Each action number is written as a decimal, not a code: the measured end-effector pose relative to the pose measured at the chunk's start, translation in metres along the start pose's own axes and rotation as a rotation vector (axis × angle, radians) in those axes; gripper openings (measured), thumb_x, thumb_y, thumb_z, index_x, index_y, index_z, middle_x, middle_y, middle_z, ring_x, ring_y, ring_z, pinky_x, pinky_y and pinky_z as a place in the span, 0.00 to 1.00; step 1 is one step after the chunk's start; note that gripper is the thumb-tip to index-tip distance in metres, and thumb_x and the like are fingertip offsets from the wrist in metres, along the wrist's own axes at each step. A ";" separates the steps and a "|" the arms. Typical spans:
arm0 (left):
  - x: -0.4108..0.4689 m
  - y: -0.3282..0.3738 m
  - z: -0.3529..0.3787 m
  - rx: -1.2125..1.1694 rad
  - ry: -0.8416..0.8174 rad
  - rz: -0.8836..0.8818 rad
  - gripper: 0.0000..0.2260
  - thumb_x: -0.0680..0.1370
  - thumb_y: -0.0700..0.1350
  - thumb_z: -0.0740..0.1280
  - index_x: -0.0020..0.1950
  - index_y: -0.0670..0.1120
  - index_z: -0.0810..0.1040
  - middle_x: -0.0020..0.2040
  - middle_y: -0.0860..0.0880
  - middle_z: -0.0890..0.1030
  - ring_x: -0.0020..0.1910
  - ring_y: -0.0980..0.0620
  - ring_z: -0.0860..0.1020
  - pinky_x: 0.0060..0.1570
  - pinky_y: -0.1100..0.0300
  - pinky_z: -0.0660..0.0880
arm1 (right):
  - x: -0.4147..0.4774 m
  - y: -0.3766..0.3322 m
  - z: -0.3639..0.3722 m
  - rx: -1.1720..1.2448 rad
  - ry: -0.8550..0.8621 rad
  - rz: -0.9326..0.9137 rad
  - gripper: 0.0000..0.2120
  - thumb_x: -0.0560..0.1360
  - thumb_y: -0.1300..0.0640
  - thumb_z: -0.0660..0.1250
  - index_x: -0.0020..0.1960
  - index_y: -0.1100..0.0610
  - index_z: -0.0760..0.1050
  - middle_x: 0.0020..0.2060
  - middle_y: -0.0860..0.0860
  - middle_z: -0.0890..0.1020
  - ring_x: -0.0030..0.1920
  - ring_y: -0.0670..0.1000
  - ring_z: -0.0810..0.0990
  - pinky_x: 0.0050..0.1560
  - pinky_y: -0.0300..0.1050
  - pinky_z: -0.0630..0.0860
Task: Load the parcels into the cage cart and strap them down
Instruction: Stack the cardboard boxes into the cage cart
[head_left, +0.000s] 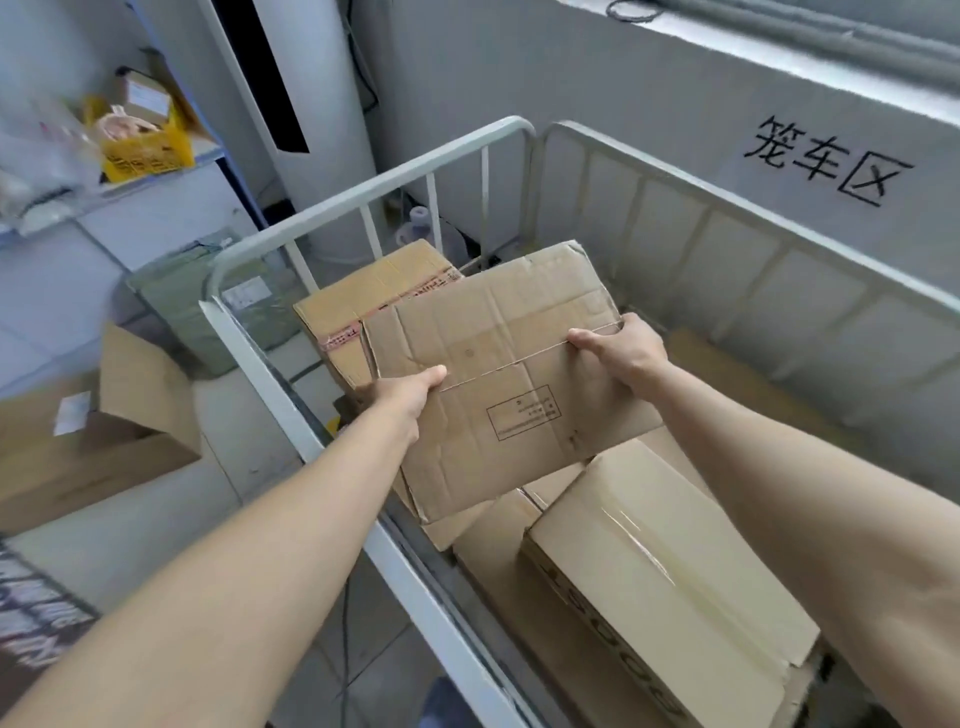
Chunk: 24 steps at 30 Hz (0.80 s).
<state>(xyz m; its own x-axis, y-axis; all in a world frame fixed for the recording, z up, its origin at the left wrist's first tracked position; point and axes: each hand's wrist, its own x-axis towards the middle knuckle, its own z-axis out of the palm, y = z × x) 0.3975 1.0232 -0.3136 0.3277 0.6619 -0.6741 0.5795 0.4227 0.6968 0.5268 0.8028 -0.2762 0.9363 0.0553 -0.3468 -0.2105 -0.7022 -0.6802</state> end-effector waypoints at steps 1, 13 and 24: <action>-0.011 0.005 0.001 0.025 0.010 -0.035 0.63 0.54 0.55 0.83 0.77 0.42 0.46 0.69 0.40 0.69 0.63 0.39 0.73 0.60 0.40 0.72 | 0.010 0.001 0.009 -0.014 -0.003 0.012 0.33 0.66 0.35 0.71 0.61 0.57 0.70 0.57 0.54 0.78 0.59 0.57 0.76 0.59 0.51 0.73; -0.010 0.018 0.035 0.129 0.023 -0.155 0.44 0.57 0.55 0.82 0.60 0.45 0.57 0.63 0.42 0.70 0.58 0.39 0.73 0.60 0.41 0.71 | 0.067 0.007 0.003 -0.013 -0.032 0.068 0.29 0.66 0.36 0.72 0.56 0.54 0.69 0.51 0.50 0.75 0.51 0.54 0.74 0.51 0.47 0.72; -0.021 0.011 0.014 0.197 -0.211 -0.324 0.38 0.63 0.55 0.79 0.65 0.39 0.68 0.70 0.43 0.68 0.65 0.35 0.70 0.61 0.27 0.57 | 0.057 0.002 0.010 -0.124 -0.098 0.041 0.36 0.66 0.36 0.72 0.63 0.58 0.69 0.57 0.53 0.76 0.55 0.55 0.75 0.51 0.46 0.71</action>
<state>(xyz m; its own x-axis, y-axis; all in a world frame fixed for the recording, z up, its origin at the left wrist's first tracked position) 0.4076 1.0051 -0.2949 0.2388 0.3643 -0.9001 0.8025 0.4479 0.3942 0.5767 0.8118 -0.3035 0.8946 0.0892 -0.4378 -0.2060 -0.7873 -0.5812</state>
